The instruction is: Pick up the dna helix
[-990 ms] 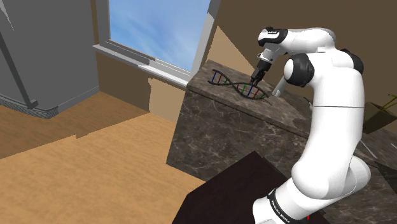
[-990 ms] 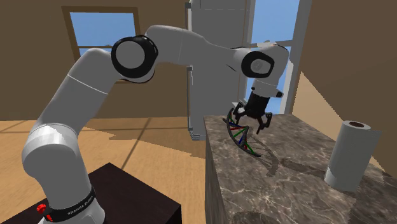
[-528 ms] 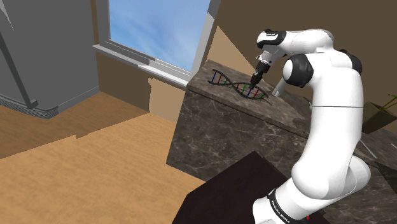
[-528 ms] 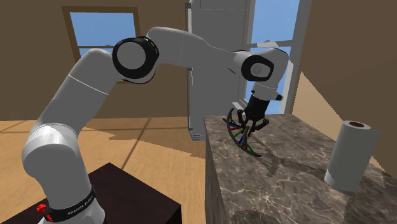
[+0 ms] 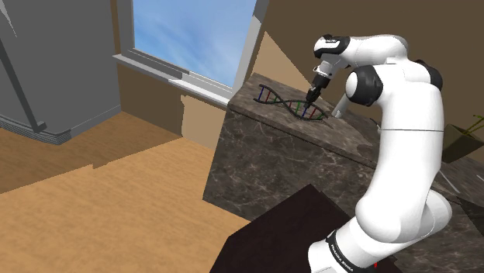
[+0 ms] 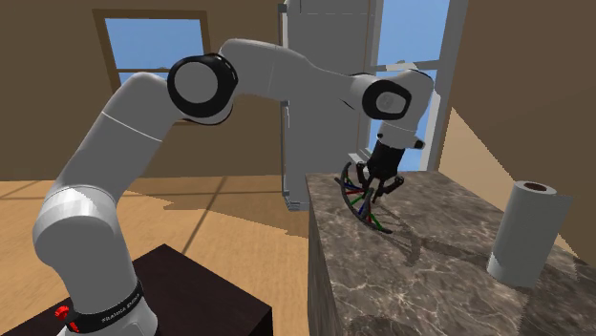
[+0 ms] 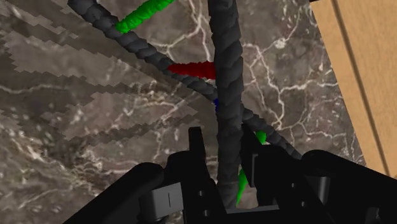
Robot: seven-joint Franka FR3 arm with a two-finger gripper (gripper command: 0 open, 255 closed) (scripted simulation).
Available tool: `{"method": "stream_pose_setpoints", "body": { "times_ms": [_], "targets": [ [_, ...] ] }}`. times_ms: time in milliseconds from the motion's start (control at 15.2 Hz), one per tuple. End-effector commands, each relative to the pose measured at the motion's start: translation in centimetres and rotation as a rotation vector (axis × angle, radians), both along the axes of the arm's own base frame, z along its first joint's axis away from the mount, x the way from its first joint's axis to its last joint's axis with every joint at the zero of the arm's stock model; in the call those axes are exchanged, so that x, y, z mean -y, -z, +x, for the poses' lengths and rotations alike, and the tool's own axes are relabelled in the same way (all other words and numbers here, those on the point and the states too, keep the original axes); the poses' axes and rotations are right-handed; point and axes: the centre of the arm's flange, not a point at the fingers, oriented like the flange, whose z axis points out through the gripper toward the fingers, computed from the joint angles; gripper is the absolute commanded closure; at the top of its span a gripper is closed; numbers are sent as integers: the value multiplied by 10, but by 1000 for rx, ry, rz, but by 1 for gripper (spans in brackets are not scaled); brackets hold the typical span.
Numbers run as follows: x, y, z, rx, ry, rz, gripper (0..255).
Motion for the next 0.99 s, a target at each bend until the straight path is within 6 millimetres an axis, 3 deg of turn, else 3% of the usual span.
{"method": "stream_pose_setpoints", "body": {
  "times_ms": [0,792,924],
  "targets": [
    [0,-10,0,0,0,0,255],
    [0,-73,0,0,0,0,255],
    [0,-74,0,0,0,0,255]
  ]
}}
